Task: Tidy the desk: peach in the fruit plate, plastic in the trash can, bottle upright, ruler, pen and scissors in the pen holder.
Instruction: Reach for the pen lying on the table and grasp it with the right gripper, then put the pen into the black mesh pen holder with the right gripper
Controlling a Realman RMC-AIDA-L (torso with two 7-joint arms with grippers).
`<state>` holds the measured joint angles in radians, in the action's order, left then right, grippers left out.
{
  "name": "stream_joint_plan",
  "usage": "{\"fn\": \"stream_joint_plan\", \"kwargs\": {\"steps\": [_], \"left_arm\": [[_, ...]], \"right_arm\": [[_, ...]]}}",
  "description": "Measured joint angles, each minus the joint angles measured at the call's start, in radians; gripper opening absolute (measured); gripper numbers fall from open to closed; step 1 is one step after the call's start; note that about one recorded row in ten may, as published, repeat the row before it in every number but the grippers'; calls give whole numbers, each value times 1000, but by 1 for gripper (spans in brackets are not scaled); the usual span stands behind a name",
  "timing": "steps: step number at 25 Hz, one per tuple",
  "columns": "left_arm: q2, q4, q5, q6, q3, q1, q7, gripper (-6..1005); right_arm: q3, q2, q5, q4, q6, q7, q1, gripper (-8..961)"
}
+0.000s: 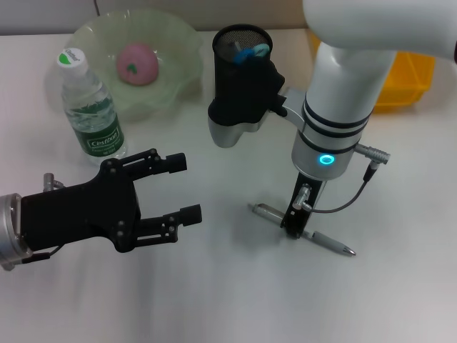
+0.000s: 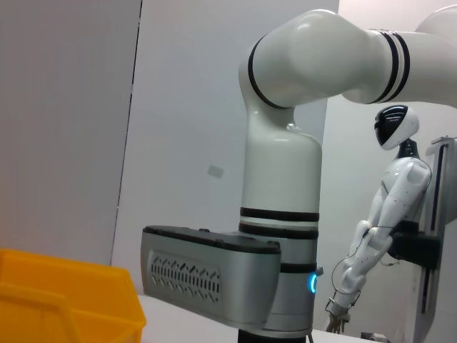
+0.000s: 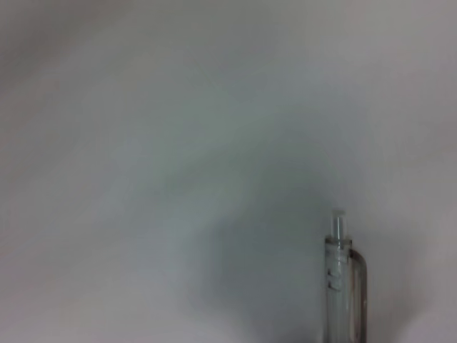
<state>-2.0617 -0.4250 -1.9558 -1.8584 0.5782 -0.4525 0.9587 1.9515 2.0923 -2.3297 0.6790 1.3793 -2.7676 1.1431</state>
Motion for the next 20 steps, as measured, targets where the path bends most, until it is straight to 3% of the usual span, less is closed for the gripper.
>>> {"fn": "stream_joint_plan", "kwargs": {"steps": [11,16,19,20], "left_arm": [[0,0,0,-12,0,4,0,787],[0,0,0,-13,0,6,0,788],[0,-2,2,-14,0,7,0,788],[0,-2,2,-14,0,7,0,788]], "right_arm": [[-12,0,-3,31,-7,3,-22,139],[-140,-9,-52,165,-1,19,-109,138],[-269,-8,-107,332,7,60,-219,137],[-269,-8,-107,332,7,60,-219,137]]}}
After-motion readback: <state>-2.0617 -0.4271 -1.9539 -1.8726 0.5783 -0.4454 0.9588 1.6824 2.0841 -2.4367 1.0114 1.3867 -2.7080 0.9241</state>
